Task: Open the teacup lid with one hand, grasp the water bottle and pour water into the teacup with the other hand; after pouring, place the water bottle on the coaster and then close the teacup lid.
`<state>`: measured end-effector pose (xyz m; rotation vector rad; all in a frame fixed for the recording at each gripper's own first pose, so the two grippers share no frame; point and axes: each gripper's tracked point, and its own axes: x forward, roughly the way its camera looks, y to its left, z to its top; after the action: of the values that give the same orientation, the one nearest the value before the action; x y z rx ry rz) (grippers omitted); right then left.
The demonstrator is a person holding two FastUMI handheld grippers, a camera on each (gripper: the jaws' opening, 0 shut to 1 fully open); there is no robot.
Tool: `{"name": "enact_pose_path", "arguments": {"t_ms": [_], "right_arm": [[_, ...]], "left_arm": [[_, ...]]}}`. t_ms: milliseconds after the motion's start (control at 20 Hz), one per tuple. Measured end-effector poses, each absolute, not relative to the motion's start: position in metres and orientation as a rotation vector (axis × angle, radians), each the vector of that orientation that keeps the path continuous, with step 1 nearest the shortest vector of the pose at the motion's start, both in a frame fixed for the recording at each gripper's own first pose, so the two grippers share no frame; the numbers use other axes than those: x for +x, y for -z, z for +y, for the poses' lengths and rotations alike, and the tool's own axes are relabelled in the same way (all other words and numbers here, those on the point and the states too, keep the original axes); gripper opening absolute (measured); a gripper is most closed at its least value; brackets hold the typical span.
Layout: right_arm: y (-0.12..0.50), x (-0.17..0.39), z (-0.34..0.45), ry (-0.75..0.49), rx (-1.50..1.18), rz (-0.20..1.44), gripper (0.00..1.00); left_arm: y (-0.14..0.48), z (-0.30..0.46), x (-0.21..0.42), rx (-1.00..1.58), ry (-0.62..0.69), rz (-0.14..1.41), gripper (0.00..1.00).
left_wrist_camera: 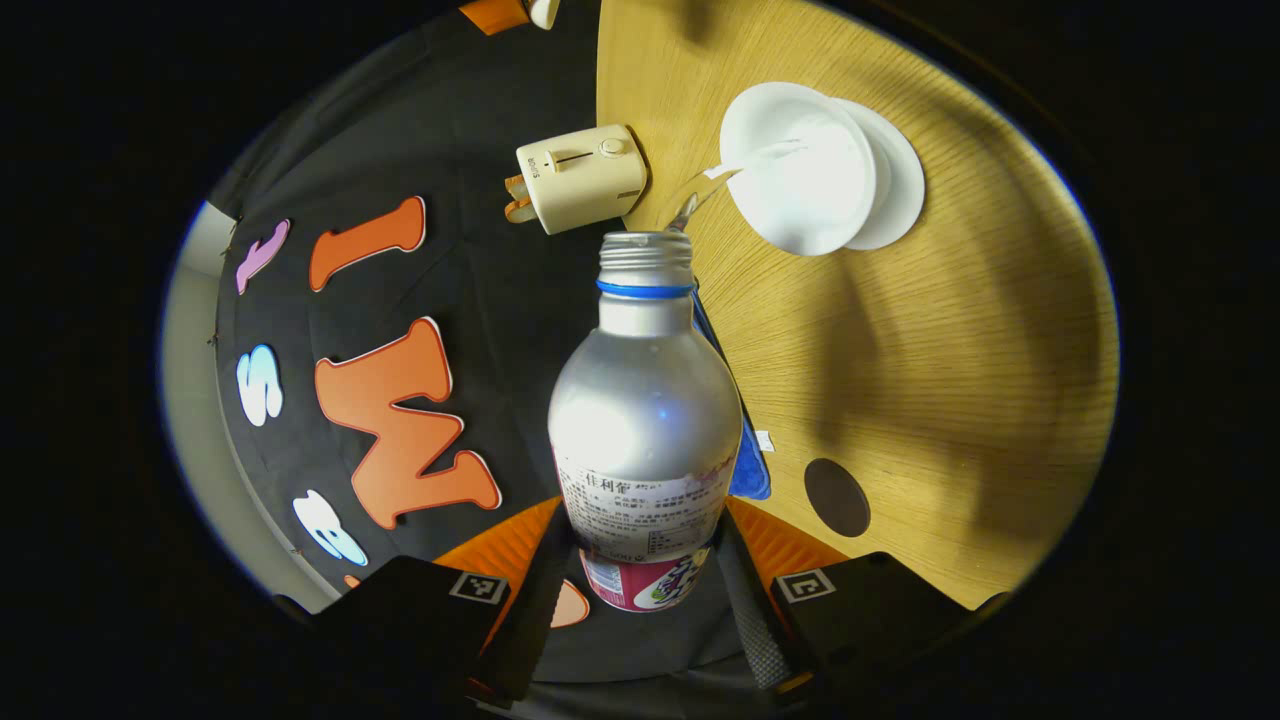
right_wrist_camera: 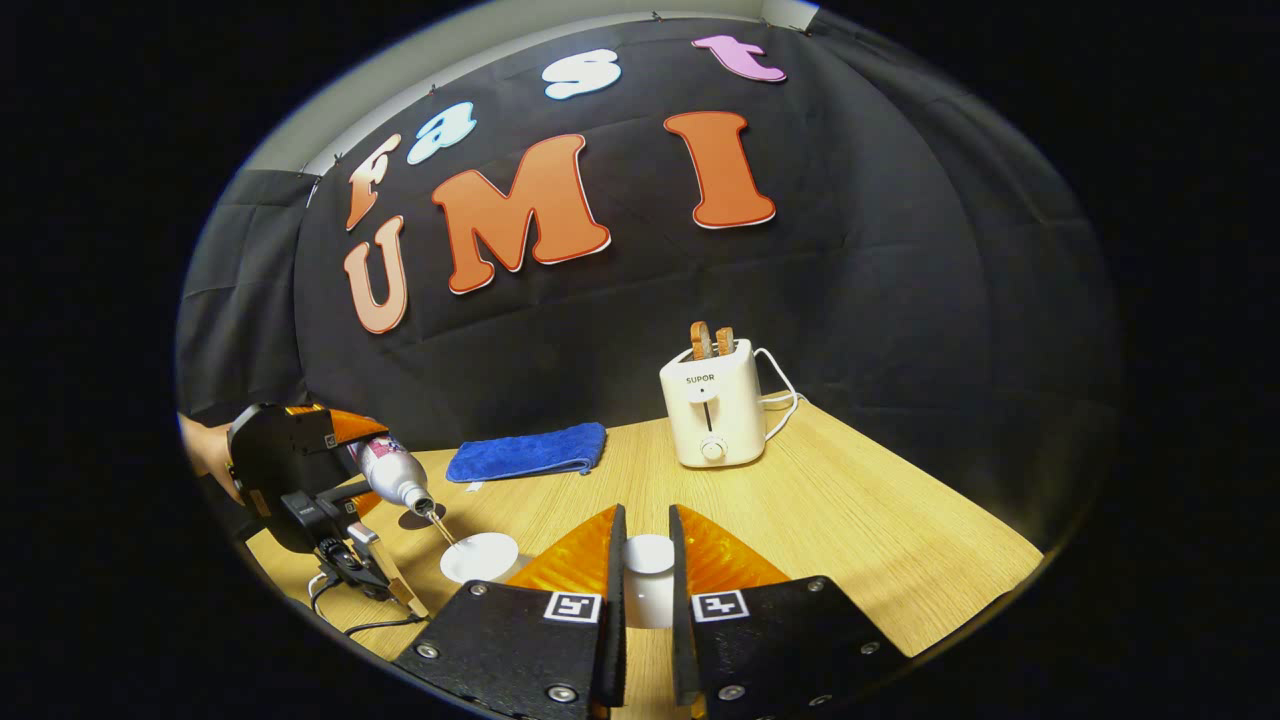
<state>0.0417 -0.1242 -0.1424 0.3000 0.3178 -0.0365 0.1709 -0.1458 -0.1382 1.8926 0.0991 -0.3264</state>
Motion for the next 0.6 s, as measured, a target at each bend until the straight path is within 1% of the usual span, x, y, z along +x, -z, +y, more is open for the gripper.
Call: {"name": "enact_pose_path", "arguments": {"t_ms": [50,350,600], "right_arm": [[0.142,0.042,-0.124,0.037,0.299,0.317,0.19],[0.141,0.044,-0.12,0.024,0.305,0.322,0.19],[0.138,0.042,-0.117,0.015,0.298,0.315,0.19]], "left_arm": [[0.134,-0.146,0.171,1.898,0.321,0.09,0.82],[0.112,-0.143,0.174,1.916,0.283,0.058,0.83],[0.09,-0.138,0.178,1.941,0.252,0.035,0.82]]}}
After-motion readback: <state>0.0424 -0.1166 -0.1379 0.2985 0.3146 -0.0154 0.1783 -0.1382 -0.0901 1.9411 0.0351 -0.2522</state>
